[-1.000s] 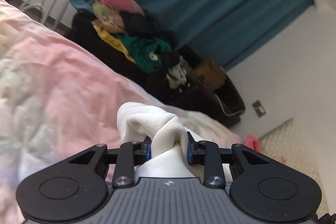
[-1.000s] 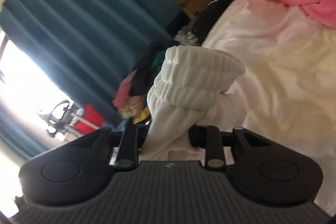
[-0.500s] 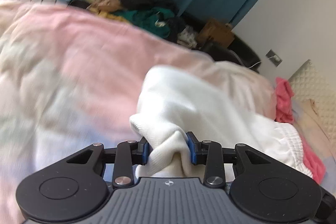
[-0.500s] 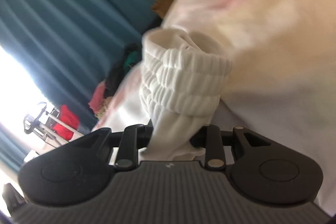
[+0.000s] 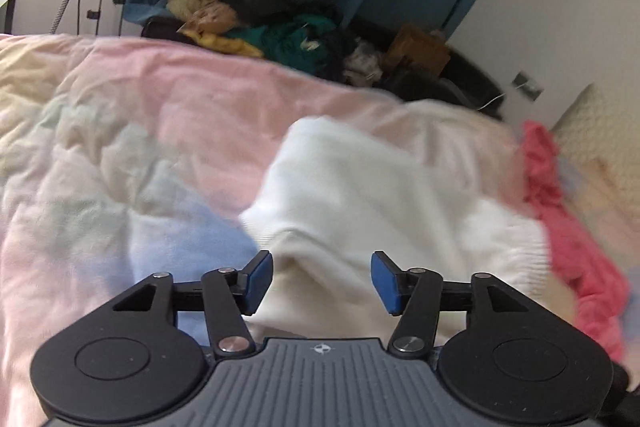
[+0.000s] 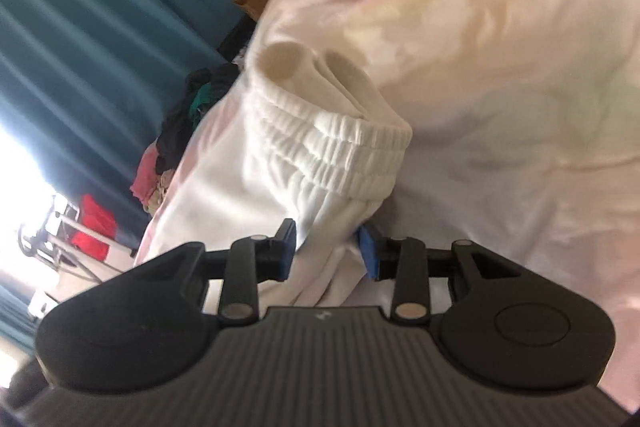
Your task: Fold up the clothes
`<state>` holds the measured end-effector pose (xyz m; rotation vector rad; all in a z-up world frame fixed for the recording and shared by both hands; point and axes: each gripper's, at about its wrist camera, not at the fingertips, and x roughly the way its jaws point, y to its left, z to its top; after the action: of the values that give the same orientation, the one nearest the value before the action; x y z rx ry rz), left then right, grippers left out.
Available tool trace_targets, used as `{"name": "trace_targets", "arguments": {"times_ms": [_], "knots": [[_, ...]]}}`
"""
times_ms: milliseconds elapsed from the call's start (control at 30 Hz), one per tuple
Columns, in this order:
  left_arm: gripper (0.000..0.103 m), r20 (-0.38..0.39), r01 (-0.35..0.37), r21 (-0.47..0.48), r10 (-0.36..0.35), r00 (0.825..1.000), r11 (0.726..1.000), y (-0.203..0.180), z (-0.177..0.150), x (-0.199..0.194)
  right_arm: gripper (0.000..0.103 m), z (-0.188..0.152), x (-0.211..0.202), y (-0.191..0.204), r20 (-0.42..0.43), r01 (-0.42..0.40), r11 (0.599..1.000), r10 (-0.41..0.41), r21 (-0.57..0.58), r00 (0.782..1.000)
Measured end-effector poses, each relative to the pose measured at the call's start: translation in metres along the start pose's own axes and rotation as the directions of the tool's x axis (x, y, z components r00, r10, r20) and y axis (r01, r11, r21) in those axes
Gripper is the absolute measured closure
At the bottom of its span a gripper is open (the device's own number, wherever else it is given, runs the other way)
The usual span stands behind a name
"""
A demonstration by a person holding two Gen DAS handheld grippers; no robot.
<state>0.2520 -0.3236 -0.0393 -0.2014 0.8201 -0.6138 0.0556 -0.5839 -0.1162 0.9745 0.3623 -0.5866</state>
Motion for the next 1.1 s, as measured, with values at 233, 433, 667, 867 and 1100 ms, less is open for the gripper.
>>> {"name": "trace_targets", "arguments": {"times_ms": [233, 433, 667, 867, 1100], "knots": [[0.034, 0.075, 0.011, 0.092, -0.018, 0.997, 0.996, -0.036, 0.010, -0.072, 0.066, 0.006, -0.076, 0.054, 0.044, -0.060, 0.975, 0.071, -0.215, 0.996], [0.021, 0.126, 0.033, 0.152, -0.052, 0.991, 0.988, -0.056, 0.004, -0.138, 0.066, 0.004, -0.144, 0.092, 0.068, -0.079, 0.928, 0.111, -0.365, 0.991], [0.004, 0.157, 0.039, 0.169, -0.066, 0.985, 0.985, -0.050, -0.020, -0.215, 0.066, -0.023, -0.215, 0.121, 0.093, -0.091, 0.866, 0.156, -0.492, 0.983], [0.000, 0.239, -0.020, 0.261, -0.045, 0.970, 0.965, -0.047, -0.055, -0.272, 0.047, -0.058, -0.256, 0.129, 0.093, -0.101, 0.823, 0.183, -0.559, 0.979], [0.000, 0.301, -0.041, 0.332, -0.065, 0.951, 0.942, -0.035, -0.092, -0.313, 0.014, -0.092, -0.278, 0.113, 0.131, -0.086, 0.808, 0.197, -0.582, 0.972]]}}
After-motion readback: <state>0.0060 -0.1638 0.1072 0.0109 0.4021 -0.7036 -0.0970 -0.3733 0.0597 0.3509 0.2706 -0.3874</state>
